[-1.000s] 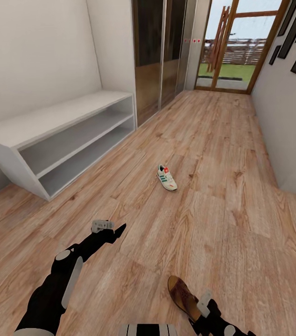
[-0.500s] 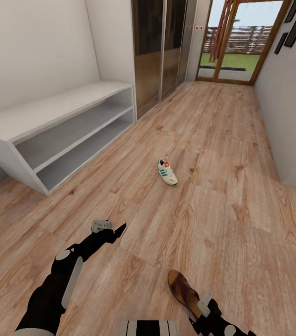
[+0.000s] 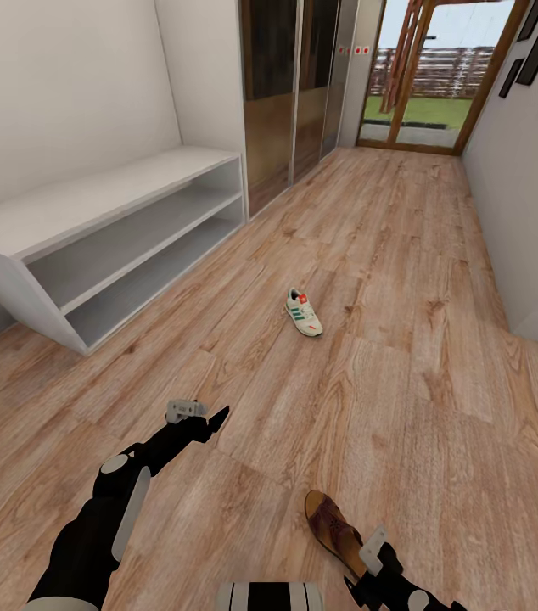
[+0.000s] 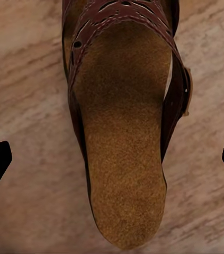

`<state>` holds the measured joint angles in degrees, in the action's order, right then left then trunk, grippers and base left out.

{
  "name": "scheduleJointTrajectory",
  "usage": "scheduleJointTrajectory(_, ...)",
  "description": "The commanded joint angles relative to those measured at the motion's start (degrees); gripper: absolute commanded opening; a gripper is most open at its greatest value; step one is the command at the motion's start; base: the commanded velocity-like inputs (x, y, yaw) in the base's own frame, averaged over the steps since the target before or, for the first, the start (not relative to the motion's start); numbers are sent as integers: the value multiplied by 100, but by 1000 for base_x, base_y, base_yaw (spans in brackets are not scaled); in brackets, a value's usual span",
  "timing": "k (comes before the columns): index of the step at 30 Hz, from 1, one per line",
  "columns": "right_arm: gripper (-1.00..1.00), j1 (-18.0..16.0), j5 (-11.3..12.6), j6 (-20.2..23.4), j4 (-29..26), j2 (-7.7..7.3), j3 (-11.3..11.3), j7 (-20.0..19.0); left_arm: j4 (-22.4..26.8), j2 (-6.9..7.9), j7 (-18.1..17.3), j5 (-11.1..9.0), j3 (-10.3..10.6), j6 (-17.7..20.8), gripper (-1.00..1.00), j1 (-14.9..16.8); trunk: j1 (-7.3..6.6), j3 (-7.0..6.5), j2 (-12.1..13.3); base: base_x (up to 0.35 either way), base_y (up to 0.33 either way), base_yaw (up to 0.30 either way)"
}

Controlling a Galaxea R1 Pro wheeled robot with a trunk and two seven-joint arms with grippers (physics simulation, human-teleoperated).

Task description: Pick up the two gym shoes and the two sandals from the corridor floor and place them onto the hallstand (shoe rack) in the corridor, making sure they are on the rack and not on the floor. Arrange them so the two gym shoes are next to each other and the two sandals are next to each other.

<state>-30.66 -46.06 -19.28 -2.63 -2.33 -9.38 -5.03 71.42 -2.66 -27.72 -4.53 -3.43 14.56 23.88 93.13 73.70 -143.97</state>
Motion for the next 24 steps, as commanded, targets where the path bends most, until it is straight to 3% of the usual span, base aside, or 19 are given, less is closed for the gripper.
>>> scheduleJointTrajectory(1,100,-1,-9,-14,-2,-1,-48,-42,3,-6,-31,-48,-17,55,100,2,-1,6,-2,0,0,-77)
scheduleJointTrajectory(8,100,-1,-8,-14,-2,-2,-46,-42,3,-6,-33,-48,-17,55,100,2,-1,17,-2,0,0,-70)
scheduleJointTrajectory(13,100,-1,-7,-14,-8,-3,-51,-42,3,-6,-31,-48,-17,55,100,2,12,136,-8,0,0,-20)
scheduleJointTrajectory(24,100,-1,0,-20,-20,-4,-63,-41,2,-6,-31,-48,-17,55,100,2,20,249,-12,0,0,-46)
